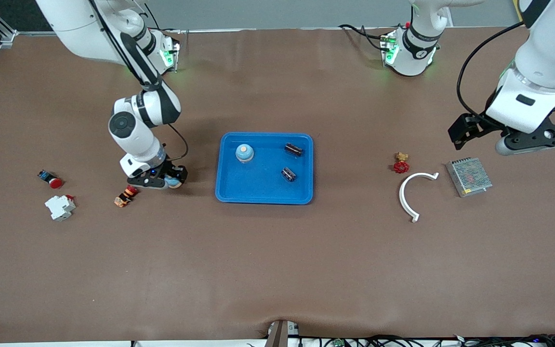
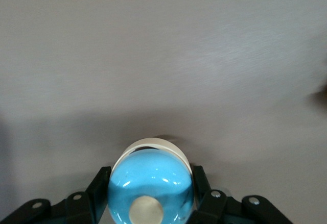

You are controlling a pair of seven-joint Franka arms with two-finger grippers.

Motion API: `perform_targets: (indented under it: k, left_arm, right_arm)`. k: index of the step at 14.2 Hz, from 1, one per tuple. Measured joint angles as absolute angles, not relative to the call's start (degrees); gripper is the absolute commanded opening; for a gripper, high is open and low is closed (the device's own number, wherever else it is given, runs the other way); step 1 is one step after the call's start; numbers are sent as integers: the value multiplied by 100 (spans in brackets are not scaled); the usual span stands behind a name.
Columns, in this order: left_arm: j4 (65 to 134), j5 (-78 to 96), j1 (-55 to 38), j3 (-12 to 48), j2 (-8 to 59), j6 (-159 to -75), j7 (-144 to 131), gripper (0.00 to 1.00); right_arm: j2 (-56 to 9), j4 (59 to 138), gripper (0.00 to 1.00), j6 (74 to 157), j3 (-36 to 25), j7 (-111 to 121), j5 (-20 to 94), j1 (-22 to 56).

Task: Place electrolytic capacitor and blue bell in tray
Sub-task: 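Carry the bell into the tray with the right gripper and release it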

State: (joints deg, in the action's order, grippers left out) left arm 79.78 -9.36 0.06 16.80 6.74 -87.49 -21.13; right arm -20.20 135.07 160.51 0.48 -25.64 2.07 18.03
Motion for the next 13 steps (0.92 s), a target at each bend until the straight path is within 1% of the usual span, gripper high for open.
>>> perform_targets:
  k: [4,7,9,11,13]
  left_arm:
    - [8312,-789,-143,1316,302,-8669,-1694,100]
    - [8489,-630,-163,1020,58,-8627,-1298,100]
    - [8532,-613,-142,951,-25,-8557,-1243,100]
    - [8550,-612,-142,940,-78,-8491,-1242,100]
    - [8562,-602,-146,941,-105,-8431,-1242,100]
  right_arm:
    - [-1770,13149,0,15242,61,-3402,207,2228]
    - [-1729,12905,0,15066,69,-4257,207,2671]
    - [-1732,12757,0,15010,74,-4730,207,2946]
    - [-1785,12534,0,14742,74,-5135,207,3137]
    - [-1966,12240,0,14576,76,-5518,207,3325]
